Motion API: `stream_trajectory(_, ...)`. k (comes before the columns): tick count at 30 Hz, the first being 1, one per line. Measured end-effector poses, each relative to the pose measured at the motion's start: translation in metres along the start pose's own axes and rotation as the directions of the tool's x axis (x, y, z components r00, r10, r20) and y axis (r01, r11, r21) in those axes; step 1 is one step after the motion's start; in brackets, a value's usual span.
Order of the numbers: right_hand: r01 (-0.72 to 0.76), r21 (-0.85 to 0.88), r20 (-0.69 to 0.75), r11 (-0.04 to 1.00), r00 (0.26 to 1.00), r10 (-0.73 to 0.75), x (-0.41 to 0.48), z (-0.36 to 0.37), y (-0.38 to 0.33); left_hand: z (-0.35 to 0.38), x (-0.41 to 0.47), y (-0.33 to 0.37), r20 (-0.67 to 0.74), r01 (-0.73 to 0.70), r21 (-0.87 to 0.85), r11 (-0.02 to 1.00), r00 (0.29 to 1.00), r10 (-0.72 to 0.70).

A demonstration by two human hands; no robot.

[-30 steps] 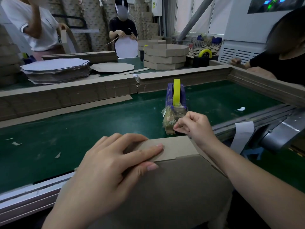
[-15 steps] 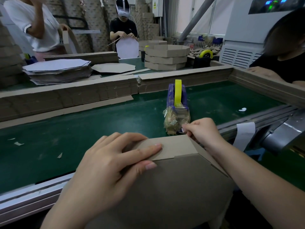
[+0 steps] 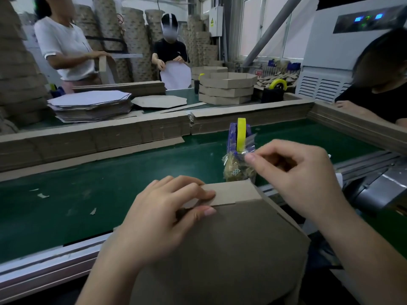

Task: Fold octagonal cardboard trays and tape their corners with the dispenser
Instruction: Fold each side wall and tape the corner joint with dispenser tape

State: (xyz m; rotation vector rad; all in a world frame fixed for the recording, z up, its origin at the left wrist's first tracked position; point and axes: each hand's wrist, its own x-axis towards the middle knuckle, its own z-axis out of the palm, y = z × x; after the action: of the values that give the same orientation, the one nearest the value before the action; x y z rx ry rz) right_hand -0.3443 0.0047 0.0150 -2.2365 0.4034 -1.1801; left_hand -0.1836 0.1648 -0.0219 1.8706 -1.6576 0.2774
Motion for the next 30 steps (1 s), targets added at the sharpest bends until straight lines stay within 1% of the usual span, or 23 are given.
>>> stream_trajectory(1,0.014,0.093,-0.002,0.996,1.0,-0.014,-0.012,0.004,-0.011,0.0,0.0,0.0,0.001,0.003,-0.001,1.0,1.0,-0.003)
stream_trajectory(2,-0.002,0.197,0.005,0.98,1.0,0.001,-0.025,0.011,-0.018,-0.001,0.0,0.0,0.005,0.003,-0.005,1.0,1.0,-0.003)
stream_trajectory(3,-0.049,0.306,0.022,0.951,0.999,0.045,-0.039,0.02,-0.024,-0.002,0.0,0.001,0.01,0.0,-0.01,1.0,1.0,0.0)
stream_trajectory(5,-0.201,0.49,0.08,0.848,0.979,0.186,-0.06,0.04,-0.028,-0.003,-0.001,0.001,0.03,-0.014,-0.018,1.0,0.999,0.015)
stream_trajectory(7,-0.369,0.577,0.136,0.729,0.923,0.36,-0.072,0.058,-0.026,-0.005,-0.003,0.003,0.048,-0.031,-0.02,0.999,0.998,0.032)
stream_trajectory(8,-0.422,0.6,0.139,0.68,0.892,0.431,-0.074,0.063,-0.025,-0.005,-0.004,0.003,0.051,-0.041,-0.021,0.999,0.998,0.042)
stream_trajectory(10,-0.464,0.641,0.113,0.612,0.845,0.523,-0.076,0.069,-0.023,-0.006,-0.006,0.005,0.056,-0.051,-0.025,0.998,0.997,0.052)
stream_trajectory(12,-0.479,0.662,0.096,0.577,0.817,0.569,-0.079,0.073,-0.024,-0.007,-0.008,0.005,0.069,-0.051,-0.036,0.998,0.996,0.054)
stream_trajectory(17,-0.531,0.666,0.118,0.524,0.769,0.629,-0.081,0.077,-0.025,-0.007,-0.008,0.006,0.064,-0.048,-0.043,0.998,0.997,0.051)
stream_trajectory(20,-0.54,0.659,0.118,0.523,0.761,0.638,-0.081,0.077,-0.024,-0.006,-0.009,0.006,0.057,-0.061,-0.049,0.997,0.996,0.064)
stream_trajectory(23,-0.556,0.645,0.128,0.525,0.755,0.643,-0.081,0.075,-0.025,-0.005,-0.01,0.006,0.048,-0.016,-0.115,0.993,0.999,0.021)
stream_trajectory(25,-0.567,0.62,0.134,0.543,0.758,0.638,-0.082,0.073,-0.024,-0.005,-0.01,0.006,0.049,-0.02,-0.138,0.99,0.998,0.027)
stream_trajectory(28,-0.567,0.58,0.163,0.585,0.784,0.599,-0.085,0.07,-0.023,-0.008,-0.01,0.005,0.097,-0.087,-0.066,0.994,0.991,0.094)
stream_trajectory(30,-0.594,0.577,0.233,0.56,0.777,0.585,-0.087,0.068,-0.023,-0.011,-0.009,0.005,0.109,-0.074,-0.057,0.996,0.991,0.08)
